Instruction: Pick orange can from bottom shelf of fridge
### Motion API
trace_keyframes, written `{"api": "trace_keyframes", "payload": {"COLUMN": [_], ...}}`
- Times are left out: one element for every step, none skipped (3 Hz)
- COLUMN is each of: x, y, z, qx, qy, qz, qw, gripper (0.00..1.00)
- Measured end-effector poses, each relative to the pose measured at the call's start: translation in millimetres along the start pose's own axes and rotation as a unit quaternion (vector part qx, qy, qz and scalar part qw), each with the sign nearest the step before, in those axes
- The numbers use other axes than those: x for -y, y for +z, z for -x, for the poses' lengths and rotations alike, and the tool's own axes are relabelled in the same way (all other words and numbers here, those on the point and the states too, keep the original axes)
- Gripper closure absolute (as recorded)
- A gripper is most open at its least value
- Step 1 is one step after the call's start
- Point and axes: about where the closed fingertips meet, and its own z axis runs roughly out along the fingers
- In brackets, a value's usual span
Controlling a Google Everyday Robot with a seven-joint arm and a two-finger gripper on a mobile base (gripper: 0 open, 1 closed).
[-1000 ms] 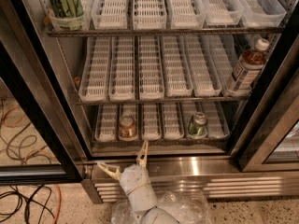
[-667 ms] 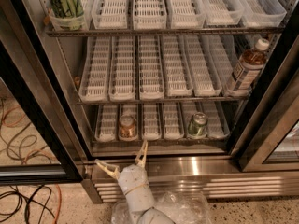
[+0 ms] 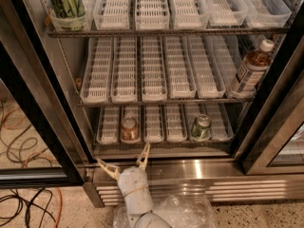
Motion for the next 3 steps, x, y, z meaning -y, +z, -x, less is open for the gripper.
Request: {"api": "trace_keyframes", "payload": {"x": [0.0,0.0,0.0], "y": [0.0,0.0,0.0], "z": [0.0,0.0,0.0], "qx": [0.000,0.000,0.000], "qy": [0.000,0.000,0.000], "qz": [0.000,0.000,0.000], "qw": [1.0000,1.0000,1.0000], "gripper": [0.18,0.40,0.37]}}
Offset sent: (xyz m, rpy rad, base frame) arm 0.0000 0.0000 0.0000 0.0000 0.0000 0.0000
